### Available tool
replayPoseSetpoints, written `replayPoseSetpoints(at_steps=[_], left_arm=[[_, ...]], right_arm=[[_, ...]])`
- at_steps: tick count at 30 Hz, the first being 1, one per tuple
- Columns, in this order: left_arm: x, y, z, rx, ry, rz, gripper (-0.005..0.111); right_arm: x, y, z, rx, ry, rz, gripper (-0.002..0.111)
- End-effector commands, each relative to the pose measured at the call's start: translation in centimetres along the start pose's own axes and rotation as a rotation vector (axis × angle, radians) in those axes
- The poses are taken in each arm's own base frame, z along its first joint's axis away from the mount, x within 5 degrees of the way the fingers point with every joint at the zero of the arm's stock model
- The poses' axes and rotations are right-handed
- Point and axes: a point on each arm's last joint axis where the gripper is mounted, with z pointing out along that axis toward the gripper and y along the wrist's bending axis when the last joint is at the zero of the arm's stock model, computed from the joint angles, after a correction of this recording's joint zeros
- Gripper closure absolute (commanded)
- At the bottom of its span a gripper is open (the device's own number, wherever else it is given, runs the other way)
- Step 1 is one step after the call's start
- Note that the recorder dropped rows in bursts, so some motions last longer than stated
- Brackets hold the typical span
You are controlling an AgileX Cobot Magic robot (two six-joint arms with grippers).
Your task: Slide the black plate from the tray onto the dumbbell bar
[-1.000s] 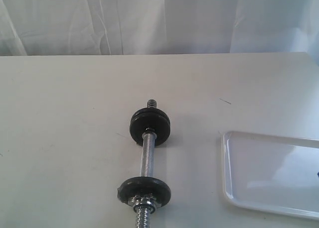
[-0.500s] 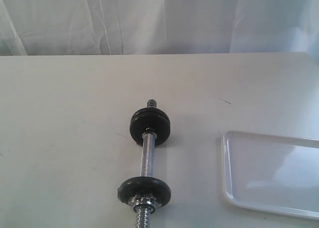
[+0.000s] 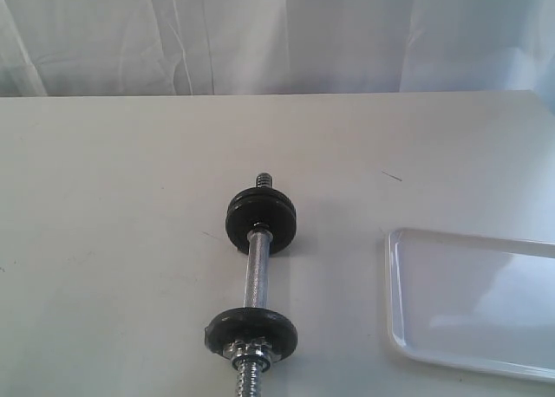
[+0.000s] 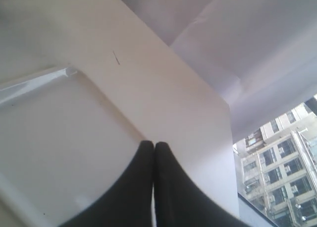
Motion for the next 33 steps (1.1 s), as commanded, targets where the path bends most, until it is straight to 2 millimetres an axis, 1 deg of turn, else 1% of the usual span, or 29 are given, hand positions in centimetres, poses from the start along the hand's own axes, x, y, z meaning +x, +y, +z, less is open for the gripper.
replayPoseSetpoints(at_steps=[1,21,22,26,28,30,33], left_arm=[[0.09,0.03,0.02,-0.003,-0.003,-0.006,0.107],[0.09,0.03,0.02,-0.003,-0.003,-0.006,0.107],[0.09,0.03,0.02,-0.003,-0.003,-0.006,0.107],[0.09,0.03,0.02,-0.003,-0.003,-0.006,0.107],[0.09,0.03,0.02,-0.003,-0.003,-0.006,0.107],[0.09,0.03,0.02,-0.003,-0.003,-0.006,0.107],[0.09,0.03,0.02,-0.003,-0.003,-0.006,0.107]], right_arm=[[0.20,-0.29,-0.03,0.056,0.032,0.032,0.108],[0.22,-0.31,-0.03,0.063,0.036,0.052,0.108],[0.20,-0.30,-0.03,0.061,0.033,0.088,0.108],[0.17,-0.26,-0.02,0.061,0.019,0.445,0.108],[0.17,-0.26,-0.02,0.062,0.015,0.575,0.108],[0.17,-0.26,-0.02,0.063,0.013,0.634,0.108],[0.17,-0.26,-0.02,0.063,0.012,0.665,0.108]])
